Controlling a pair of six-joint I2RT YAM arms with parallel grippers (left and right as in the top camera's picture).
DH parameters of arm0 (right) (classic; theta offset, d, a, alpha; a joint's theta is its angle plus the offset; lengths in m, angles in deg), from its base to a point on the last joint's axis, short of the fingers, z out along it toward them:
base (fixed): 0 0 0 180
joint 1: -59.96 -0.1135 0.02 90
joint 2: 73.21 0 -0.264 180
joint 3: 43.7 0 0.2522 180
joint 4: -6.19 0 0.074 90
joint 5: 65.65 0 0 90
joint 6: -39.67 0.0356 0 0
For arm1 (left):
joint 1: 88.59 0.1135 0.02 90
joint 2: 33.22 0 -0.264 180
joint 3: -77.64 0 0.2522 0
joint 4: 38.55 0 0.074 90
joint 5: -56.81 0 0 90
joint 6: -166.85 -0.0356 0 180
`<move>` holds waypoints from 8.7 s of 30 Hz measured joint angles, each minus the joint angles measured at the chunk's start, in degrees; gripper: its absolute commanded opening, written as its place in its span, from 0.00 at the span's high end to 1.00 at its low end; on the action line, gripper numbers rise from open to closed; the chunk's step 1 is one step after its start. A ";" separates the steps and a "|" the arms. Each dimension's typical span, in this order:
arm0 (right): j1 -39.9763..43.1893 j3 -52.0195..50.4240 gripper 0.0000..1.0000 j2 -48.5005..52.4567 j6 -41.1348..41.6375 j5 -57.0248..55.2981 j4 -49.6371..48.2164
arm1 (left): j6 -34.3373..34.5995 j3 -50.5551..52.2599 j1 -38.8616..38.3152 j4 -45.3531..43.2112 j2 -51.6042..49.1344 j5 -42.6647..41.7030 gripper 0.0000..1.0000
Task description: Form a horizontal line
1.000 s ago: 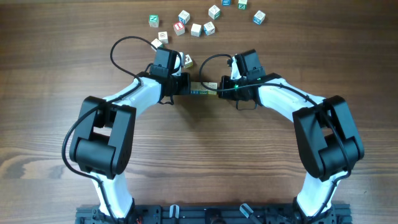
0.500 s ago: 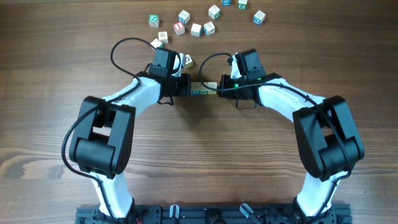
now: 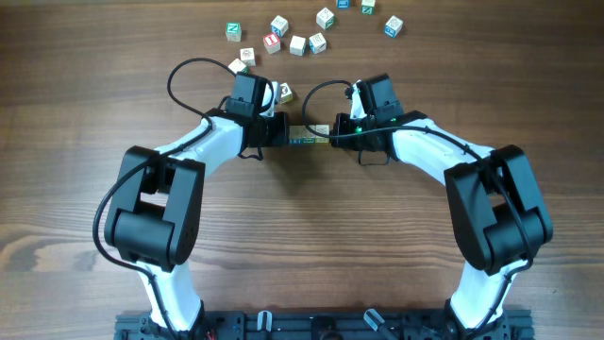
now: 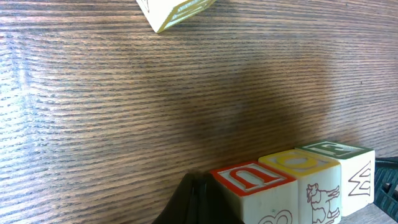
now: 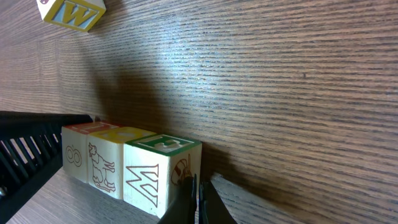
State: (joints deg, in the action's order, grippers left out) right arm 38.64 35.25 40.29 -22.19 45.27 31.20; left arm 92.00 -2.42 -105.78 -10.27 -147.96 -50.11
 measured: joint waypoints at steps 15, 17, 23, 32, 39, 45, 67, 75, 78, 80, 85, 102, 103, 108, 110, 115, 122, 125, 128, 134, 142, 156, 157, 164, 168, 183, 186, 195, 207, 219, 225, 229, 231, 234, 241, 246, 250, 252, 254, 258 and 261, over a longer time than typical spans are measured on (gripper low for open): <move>-0.02 0.11 0.95 0.00 0.00 -0.02 1.53 | 0.17 -0.04 -0.07 -0.20 0.09 0.74 0.96; -0.02 0.11 0.95 0.00 0.00 -0.22 1.55 | 0.17 -0.04 -0.07 -0.20 0.09 0.74 0.96; -0.02 0.11 0.95 0.00 -0.02 -0.74 1.55 | 0.37 -0.04 -0.15 -0.46 0.09 0.68 0.82; 0.70 0.11 0.95 0.00 -0.17 -1.70 3.34 | 0.42 -0.04 0.42 -0.17 0.26 0.76 0.94; 2.40 0.11 0.95 -0.63 -1.29 -1.70 3.54 | 0.57 -0.04 2.82 1.75 0.61 0.98 0.96; 2.29 0.11 0.95 -1.01 -1.46 -1.68 3.50 | 0.57 -0.04 2.51 1.92 0.70 1.57 0.96; -1.75 0.11 0.95 0.00 -1.46 -1.70 3.04 | 0.59 0.24 0.20 0.09 0.74 3.37 0.96; -1.75 0.11 0.95 0.00 -1.46 -1.70 2.80 | 0.59 0.24 -0.57 0.07 0.74 3.56 0.96; -1.73 0.11 0.95 0.00 -1.46 -1.75 2.84 | 0.59 0.24 -1.42 0.07 0.74 3.80 0.96; -1.62 0.11 0.96 0.00 -1.46 -1.84 2.82 | 0.59 0.24 -1.55 0.07 0.74 3.89 0.96; -1.62 0.11 0.95 0.00 -1.42 -1.88 2.82 | 0.59 0.22 -1.62 0.44 0.76 3.98 0.96; -1.49 0.11 0.95 0.00 -2.82 -1.88 2.25 | 0.57 0.15 -1.66 1.77 1.05 4.02 0.96; -1.51 0.11 0.95 0.00 -3.74 -1.86 2.67 | 0.57 0.15 -1.66 1.79 1.05 4.02 0.96; -1.51 0.11 0.95 0.00 -6.97 -1.66 3.30 | 0.57 0.15 -1.68 1.81 1.07 4.00 0.96; -1.46 0.11 0.94 0.00 -7.98 -1.68 3.30 | 0.57 0.15 -1.68 1.84 1.07 4.00 0.96; -0.72 0.11 0.94 0.00 -9.20 -1.68 3.26 | 0.57 0.15 -1.68 1.99 1.07 3.98 0.96; 0.48 0.11 0.95 0.00 -9.46 -1.68 2.84 | 0.57 0.15 -1.92 2.05 1.07 4.00 0.96; 0.48 0.11 0.95 0.00 -9.44 -1.66 2.43 | 0.57 0.15 -1.95 2.05 1.07 3.98 0.96; 0.48 0.11 0.95 0.00 -9.42 -1.42 1.16 | 0.57 0.15 -1.95 2.08 1.09 4.00 0.96; 0.48 0.11 0.95 0.00 -8.92 -0.98 0.13 | 0.57 0.17 -1.95 2.05 1.09 3.98 0.96; 0.48 0.11 0.95 0.00 -8.68 0.33 -0.20 | 0.55 0.15 -1.95 2.08 1.09 3.98 0.96; 0.66 0.11 0.95 0.00 -7.80 1.11 -1.49 | 0.57 0.15 -1.95 2.08 1.09 4.00 0.96; 0.66 0.11 0.95 0.00 -7.76 1.11 -1.44 | 0.57 0.15 -1.95 2.10 1.09 4.00 0.96; 0.66 0.11 0.95 0.00 -7.58 1.16 -1.22 | 0.57 0.11 -2.08 2.40 1.16 4.74 0.95; 0.63 0.11 0.95 0.00 -7.43 0.90 0.00 | 0.55 0.07 -2.27 2.45 1.18 5.14 0.87; 0.63 0.11 0.95 0.00 -7.43 -0.66 1.46 | 0.48 0.00 -2.69 2.62 1.44 6.01 0.84; 0.63 0.11 0.95 0.00 -7.43 -0.55 1.44 | 0.48 -0.04 -2.69 2.86 1.46 6.49 0.85; 0.63 0.11 0.95 0.00 -7.43 0.07 1.31 | 0.46 -0.11 -2.69 3.45 1.62 8.13 0.87; 0.63 0.11 0.95 0.00 -7.43 0.04 1.09 | 0.35 -0.11 -2.69 3.69 1.62 8.79 0.96; 0.63 0.11 0.96 0.00 -7.41 0.04 1.09 | 0.35 -0.09 -2.67 5.53 2.36 12.68 0.96; 0.63 0.11 0.96 0.00 -7.41 -0.09 1.27 | 0.37 0.87 -0.79 8.15 3.96 15.85 0.96; 0.63 0.55 0.95 0.00 -6.75 -2.14 3.69 | 0.37 1.60 2.01 10.45 5.31 16.98 0.96; 0.63 0.98 0.95 0.00 -6.40 -3.67 5.44 | 0.39 1.62 3.69 11.32 6.01 17.53 0.96; 0.63 1.57 0.95 0.00 -6.12 -5.14 7.06 | 0.44 1.62 6.60 12.70 6.95 18.05 0.96; 0.63 2.78 0.95 0.00 -5.01 -5.99 13.05 | 2.12 1.66 11.96 16.85 7.32 17.70 0.96; 0.63 3.28 0.95 -0.02 -4.55 -5.03 15.96 | 2.36 1.66 12.68 17.44 7.32 16.46 0.96; 0.63 3.26 0.95 -0.04 -4.35 -2.56 16.76 | 2.38 1.66 12.66 17.44 7.32 16.04 0.96; 0.57 3.26 0.95 -0.28 -4.09 -1.42 16.92 | 2.54 1.66 12.74 17.44 7.34 15.98 0.96; 0.42 3.26 0.95 -0.94 -3.76 -0.61 16.92 | 2.60 1.66 12.96 17.44 7.34 15.96 0.96; -1.25 3.26 0.95 -2.51 -3.04 0.48 16.81 | 3.28 1.66 14.84 17.44 7.52 15.56 0.96; -3.91 3.26 0.95 -2.62 -2.64 0.46 16.39 | 3.93 1.66 17.35 17.46 7.82 15.52 0.96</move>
State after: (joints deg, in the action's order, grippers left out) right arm 34.73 38.51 37.66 -24.84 45.73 47.59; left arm 95.94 -0.76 -88.42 7.20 -140.13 -34.60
